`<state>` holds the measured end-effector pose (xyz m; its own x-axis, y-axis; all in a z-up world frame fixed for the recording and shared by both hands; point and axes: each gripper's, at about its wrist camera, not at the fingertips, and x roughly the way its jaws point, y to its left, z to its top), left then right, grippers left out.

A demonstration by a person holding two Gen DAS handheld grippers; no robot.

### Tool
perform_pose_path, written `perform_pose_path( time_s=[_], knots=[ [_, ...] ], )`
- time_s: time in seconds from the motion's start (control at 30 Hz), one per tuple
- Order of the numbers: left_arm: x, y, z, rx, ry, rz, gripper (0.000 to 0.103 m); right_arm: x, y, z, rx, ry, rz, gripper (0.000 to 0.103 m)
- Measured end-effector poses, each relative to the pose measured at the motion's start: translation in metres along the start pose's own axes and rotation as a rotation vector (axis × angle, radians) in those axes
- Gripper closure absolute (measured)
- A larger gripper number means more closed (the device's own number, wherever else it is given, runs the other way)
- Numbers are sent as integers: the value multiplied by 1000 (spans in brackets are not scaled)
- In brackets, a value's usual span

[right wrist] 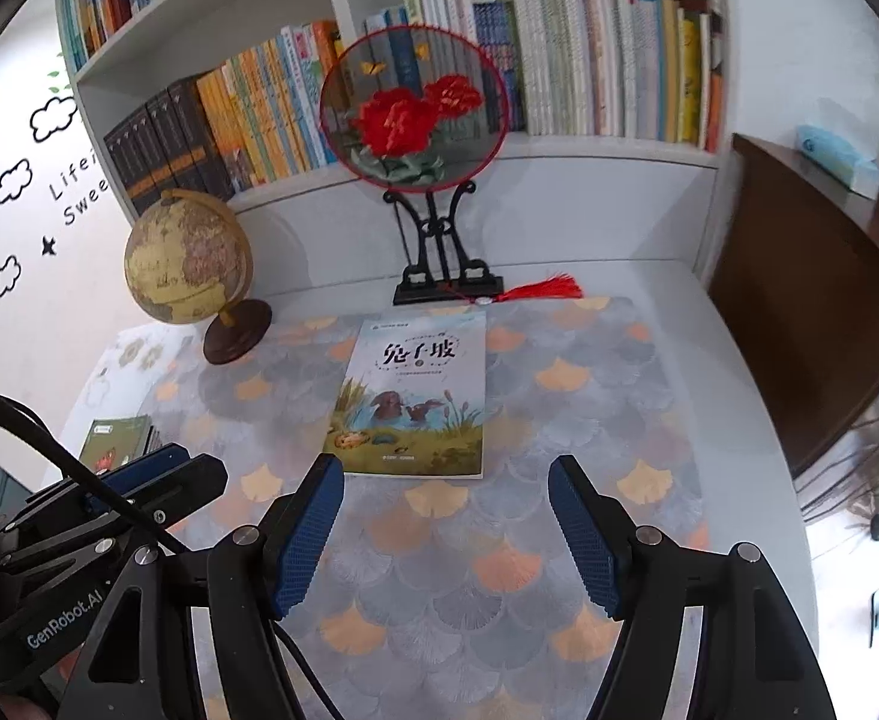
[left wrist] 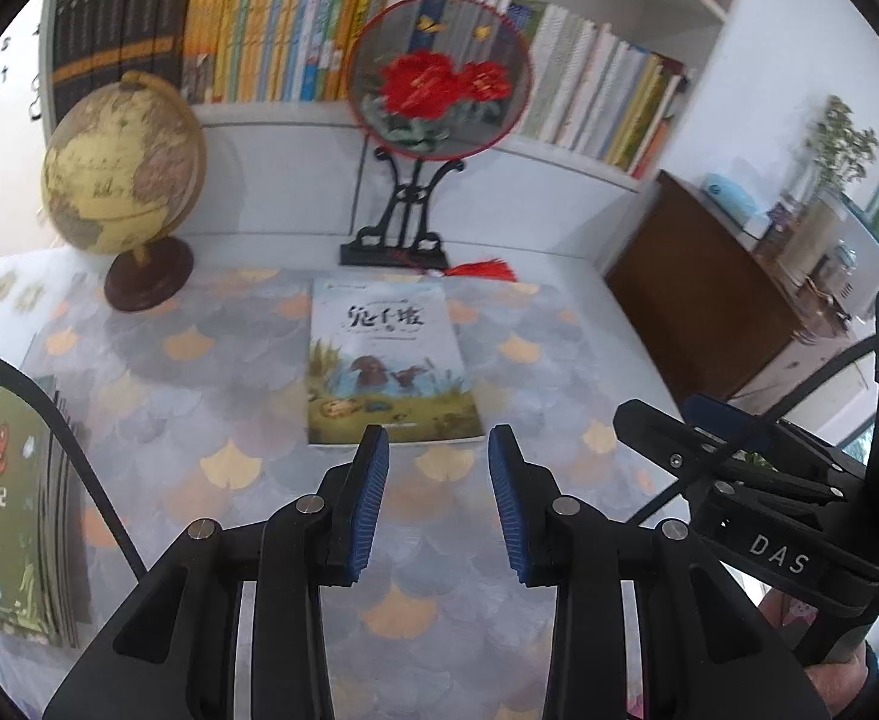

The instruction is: Organize books

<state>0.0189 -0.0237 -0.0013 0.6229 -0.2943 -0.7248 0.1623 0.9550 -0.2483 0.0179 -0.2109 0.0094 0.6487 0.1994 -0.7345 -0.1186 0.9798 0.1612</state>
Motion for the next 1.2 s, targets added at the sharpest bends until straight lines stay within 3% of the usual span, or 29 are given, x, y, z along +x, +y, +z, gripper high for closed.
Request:
perform_pose_path(
  time_s=[0.2,0.47,0.67,0.83,0.97,1.2],
  knots=[
    [32,14,6,-22,46,48,71,35,-6,2,-21,48,22,34],
    [125,47,7,-74,196,90,71,118,-50,-11,94,179,74,34],
    [177,69,7,-110,258,122,71,165,-58,-7,86,229,77,34],
    [205,80,8,-131,287,145,71,203,-53,-2,90,253,98,41],
    [214,84,11,-157,264,143,71,227,-48,2,74,258,91,56],
    [216,75,10,-81,264,144,70,249,-32,4,42,236,61,56]
  ],
)
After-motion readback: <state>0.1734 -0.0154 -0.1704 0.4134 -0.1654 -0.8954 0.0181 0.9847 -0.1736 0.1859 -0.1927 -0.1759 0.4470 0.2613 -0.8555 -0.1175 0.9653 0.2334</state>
